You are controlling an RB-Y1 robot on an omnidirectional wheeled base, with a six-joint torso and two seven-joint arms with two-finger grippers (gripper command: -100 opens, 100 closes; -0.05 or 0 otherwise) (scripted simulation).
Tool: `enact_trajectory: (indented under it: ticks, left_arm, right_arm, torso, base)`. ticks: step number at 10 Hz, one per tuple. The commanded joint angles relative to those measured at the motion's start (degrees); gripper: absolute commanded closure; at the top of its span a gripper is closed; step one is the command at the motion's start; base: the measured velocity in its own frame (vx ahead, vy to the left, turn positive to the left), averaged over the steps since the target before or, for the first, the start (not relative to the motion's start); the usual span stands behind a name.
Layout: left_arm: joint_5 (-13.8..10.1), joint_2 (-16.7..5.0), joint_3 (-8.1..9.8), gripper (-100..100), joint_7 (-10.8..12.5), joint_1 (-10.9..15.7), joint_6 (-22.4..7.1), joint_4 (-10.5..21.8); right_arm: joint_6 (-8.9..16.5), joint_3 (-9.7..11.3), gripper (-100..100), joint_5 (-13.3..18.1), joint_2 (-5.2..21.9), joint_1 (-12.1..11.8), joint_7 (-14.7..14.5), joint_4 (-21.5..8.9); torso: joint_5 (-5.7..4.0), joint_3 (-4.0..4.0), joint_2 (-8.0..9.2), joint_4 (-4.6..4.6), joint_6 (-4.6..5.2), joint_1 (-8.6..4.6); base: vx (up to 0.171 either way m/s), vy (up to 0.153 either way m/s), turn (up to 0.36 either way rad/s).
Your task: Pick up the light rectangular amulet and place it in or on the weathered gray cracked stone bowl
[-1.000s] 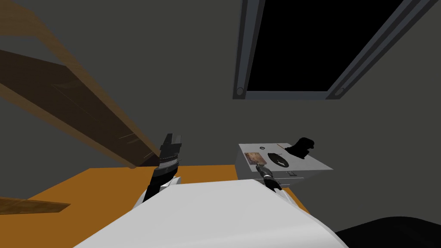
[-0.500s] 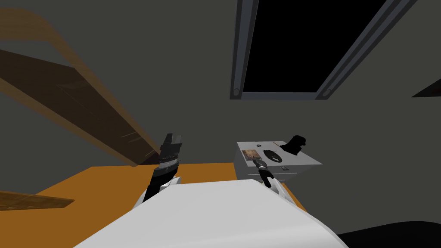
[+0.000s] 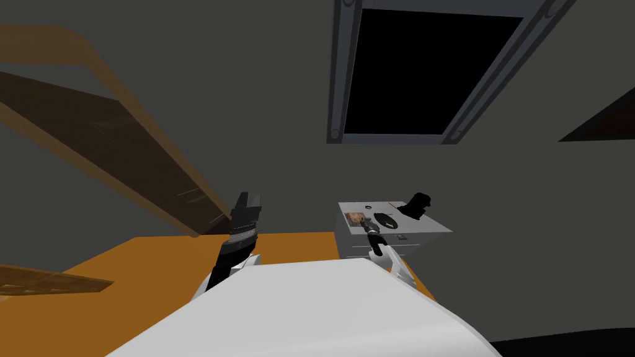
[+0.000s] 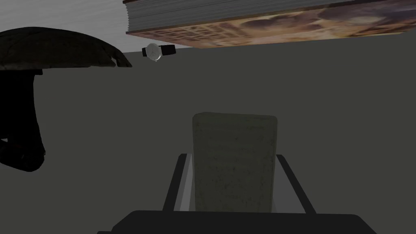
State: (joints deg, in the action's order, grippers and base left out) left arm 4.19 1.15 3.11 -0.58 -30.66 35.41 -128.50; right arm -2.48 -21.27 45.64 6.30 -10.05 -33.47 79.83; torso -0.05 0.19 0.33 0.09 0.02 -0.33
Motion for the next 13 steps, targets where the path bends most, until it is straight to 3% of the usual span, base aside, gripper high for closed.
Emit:
enact_trajectory:
  ticks: [1, 4, 5, 10, 13]
  left_arm:
    - [0.0, 0.0, 0.0, 0, 0.0, 0.0, 0.0, 0.0]
    - [0.0, 0.0, 0.0, 0, 0.0, 0.0, 0.0, 0.0]
    - [0.0, 0.0, 0.0, 0, 0.0, 0.0, 0.0, 0.0]
    - [0.0, 0.0, 0.01, 0, 0.0, 0.0, 0.0, 0.0]
    - [0.0, 0.0, 0.01, 0, 0.0, 0.0, 0.0, 0.0]
  right_arm:
    - [0.5, -0.5, 100, -0.1, 0.0, 1.6, -0.4, -0.3]
    - [1.7, -1.6, 100, -0.3, -0.1, 4.6, -1.2, -0.2]
    - [1.4, -3.0, 100, -0.2, 0.1, 5.8, -1.6, -0.8]
    - [-2.4, -7.0, 100, 1.1, 2.5, 4.5, -1.5, -3.7]
    - [-5.0, -9.1, 100, 2.1, 4.2, 2.9, -1.2, -5.4]
  torso:
    - [0.0, 0.0, 0.0, 0.0, 0.0, 0.0]
    - [0.0, 0.01, 0.01, 0.0, 0.03, -0.15]
    - [-0.02, 0.01, 0.02, 0.0, 0.0, -0.05]
    - [-0.04, -0.16, -0.26, -0.09, 0.03, -0.61]
    - [-0.01, -0.3, -0.49, -0.14, -0.03, -0.26]
  base:
    - [-0.075, -0.07, 0.024]
    - [-0.078, -0.089, 0.043]
    - [-0.124, -0.116, 0.159]
    - [-0.03, -0.189, 0.148]
    - [0.013, -0.142, 0.127]
